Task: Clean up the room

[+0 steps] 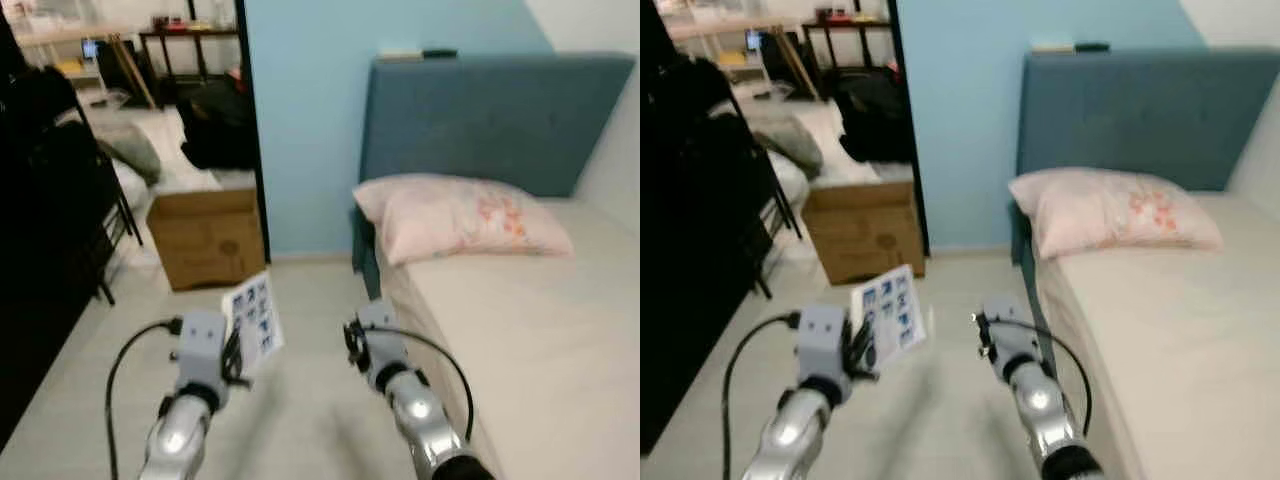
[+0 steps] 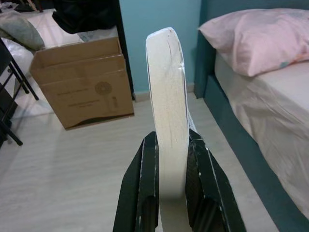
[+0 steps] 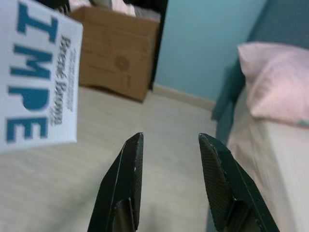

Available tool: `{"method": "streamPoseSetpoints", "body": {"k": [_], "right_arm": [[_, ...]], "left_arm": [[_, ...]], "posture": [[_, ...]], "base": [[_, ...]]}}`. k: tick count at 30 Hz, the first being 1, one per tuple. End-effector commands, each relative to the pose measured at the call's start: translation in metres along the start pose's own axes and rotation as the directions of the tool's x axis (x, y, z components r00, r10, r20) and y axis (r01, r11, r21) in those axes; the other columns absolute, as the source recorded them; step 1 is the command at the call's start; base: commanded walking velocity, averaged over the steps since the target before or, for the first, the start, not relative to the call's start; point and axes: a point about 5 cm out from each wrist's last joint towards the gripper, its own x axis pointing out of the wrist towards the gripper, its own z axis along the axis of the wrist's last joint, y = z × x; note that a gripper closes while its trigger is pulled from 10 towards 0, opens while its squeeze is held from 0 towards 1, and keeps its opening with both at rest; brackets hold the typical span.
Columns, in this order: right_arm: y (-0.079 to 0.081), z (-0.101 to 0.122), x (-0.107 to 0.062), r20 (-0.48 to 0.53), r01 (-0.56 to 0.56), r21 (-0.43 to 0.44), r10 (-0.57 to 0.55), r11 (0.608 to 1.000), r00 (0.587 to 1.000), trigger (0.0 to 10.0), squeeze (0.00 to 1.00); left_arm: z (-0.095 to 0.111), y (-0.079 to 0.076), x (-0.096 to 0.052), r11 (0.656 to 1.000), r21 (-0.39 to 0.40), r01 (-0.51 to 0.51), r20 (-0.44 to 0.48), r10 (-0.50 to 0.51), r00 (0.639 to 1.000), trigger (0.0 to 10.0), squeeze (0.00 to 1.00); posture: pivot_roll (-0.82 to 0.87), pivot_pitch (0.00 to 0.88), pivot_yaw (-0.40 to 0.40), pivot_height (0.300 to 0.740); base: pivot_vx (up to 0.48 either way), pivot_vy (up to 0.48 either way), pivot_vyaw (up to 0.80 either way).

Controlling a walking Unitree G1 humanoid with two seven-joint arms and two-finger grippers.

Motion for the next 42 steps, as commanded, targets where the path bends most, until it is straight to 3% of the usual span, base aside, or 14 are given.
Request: {"method": "streamPoseSetpoints", "body": {"k": [1, 14, 42], "right_arm": [[0.0061, -0.0021, -0.0004, -0.006, -0.019, 0.010, 0.019, 1.000, 1.000, 10.0, 0.00], [0.0082, -0.0038, -0.0025, -0.003, -0.028, 0.026, 0.028, 0.999, 1.000, 10.0, 0.00], [0.0107, -0.0018, -0.0006, 0.000, -0.045, 0.007, 0.045, 0.999, 0.999, 10.0, 0.00]], "left_arm": [[0.0045, 0.0108, -0.0005, 0.999, 0.006, -0.036, 0.030, 0.036, 0.999, 10.0, 0.00], [0.0046, 0.0156, -0.0020, 0.999, 0.014, -0.045, 0.030, 0.045, 0.999, 10.0, 0.00], [0.0031, 0.0162, -0.0032, 0.998, 0.007, -0.058, 0.027, 0.058, 0.998, 10.0, 0.00]], "posture": [[0.01, 0.000, -0.002, 0.740], [0.01, 0.000, 0.001, 0.740], [0.01, 0.000, -0.008, 0.740]], "base": [[0.428, 0.000, 0.00], [0.426, 0.000, -0.52], [0.425, 0.000, 0.00]]}}
